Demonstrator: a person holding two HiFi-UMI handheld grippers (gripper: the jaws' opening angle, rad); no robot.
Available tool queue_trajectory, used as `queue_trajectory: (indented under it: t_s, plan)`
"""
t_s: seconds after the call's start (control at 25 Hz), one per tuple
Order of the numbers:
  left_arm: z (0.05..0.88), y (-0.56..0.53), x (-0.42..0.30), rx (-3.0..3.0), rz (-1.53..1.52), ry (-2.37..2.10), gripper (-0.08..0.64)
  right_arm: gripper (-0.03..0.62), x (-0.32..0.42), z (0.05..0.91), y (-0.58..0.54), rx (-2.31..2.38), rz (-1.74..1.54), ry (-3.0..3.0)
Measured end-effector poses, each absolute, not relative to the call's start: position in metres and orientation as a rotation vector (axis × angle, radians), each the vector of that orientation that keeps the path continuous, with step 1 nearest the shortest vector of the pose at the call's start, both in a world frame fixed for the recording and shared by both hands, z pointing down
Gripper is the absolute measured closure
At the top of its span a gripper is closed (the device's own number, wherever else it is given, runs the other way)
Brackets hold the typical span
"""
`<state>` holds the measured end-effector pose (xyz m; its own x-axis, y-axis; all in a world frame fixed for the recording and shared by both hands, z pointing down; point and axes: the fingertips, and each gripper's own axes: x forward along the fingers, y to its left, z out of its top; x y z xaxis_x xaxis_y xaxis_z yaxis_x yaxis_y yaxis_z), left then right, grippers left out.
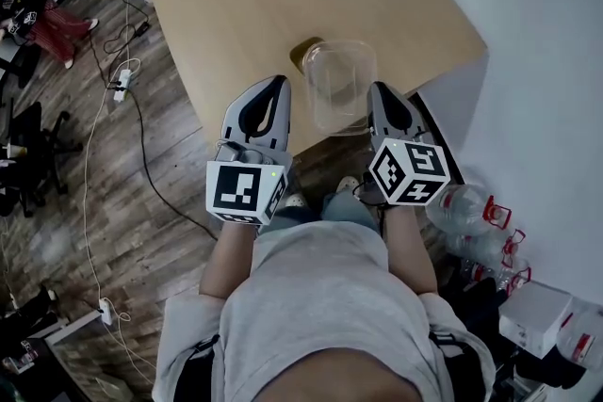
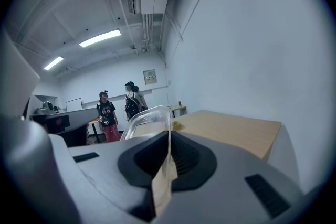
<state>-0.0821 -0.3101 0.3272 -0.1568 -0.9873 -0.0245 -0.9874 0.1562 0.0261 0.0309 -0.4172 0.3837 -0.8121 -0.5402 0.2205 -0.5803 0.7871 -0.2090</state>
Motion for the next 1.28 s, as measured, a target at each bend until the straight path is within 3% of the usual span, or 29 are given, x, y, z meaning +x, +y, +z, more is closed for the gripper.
queue_trajectory:
  t_s: [0.6,1.28]
  plan:
    - [0.297,-0.282,-0.030,-2.003,0.098,2.344,0.545,0.571,0.085,0.326,-0.378,0.898,0.251,-2.959]
    - [0.277,-0.207,0.079,-1.959,0.094,2.331,0.545,0.571,0.200,0.293,-0.299,0.916,0.177,-3.037]
